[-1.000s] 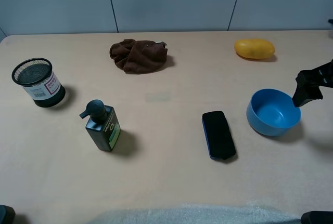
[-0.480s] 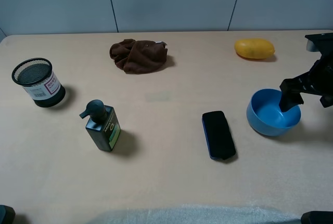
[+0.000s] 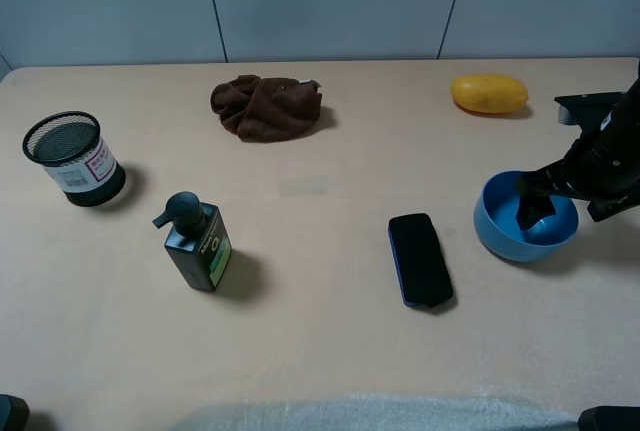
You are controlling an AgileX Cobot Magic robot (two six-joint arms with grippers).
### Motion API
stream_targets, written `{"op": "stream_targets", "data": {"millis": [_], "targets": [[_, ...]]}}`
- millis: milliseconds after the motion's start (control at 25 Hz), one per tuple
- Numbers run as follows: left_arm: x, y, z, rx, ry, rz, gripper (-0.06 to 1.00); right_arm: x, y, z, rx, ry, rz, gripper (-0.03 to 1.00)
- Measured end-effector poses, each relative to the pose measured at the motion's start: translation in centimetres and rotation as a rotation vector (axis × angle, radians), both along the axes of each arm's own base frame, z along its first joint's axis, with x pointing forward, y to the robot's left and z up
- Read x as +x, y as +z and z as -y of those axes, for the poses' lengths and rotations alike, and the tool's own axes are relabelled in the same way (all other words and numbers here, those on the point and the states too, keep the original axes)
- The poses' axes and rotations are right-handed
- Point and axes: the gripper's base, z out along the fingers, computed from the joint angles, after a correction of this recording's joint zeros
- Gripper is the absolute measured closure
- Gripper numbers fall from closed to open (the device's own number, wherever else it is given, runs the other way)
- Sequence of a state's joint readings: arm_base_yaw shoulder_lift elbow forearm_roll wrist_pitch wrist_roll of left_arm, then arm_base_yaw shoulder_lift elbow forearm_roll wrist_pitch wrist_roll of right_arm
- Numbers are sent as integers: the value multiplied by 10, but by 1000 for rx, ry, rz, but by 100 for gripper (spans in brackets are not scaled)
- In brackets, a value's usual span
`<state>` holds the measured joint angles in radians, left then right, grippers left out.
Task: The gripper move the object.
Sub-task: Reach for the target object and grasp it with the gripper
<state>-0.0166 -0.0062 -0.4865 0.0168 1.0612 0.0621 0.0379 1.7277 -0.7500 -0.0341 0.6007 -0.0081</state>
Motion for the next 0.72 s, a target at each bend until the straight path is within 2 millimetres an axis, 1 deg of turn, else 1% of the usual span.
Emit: {"op": "stream_targets", "data": {"millis": [280, 440, 560, 720], "targets": [[0, 0, 0, 1, 1, 0, -4, 2, -15, 0, -1, 2, -29, 31], [0, 0, 0, 1, 1, 0, -4, 4, -19, 0, 1, 1, -29, 31], [0, 0, 0, 1, 1, 0, -4, 4, -19, 0, 1, 0, -29, 37], [0, 0, 0, 1, 1, 0, -4, 4, -19, 0, 1, 0, -28, 49]]}}
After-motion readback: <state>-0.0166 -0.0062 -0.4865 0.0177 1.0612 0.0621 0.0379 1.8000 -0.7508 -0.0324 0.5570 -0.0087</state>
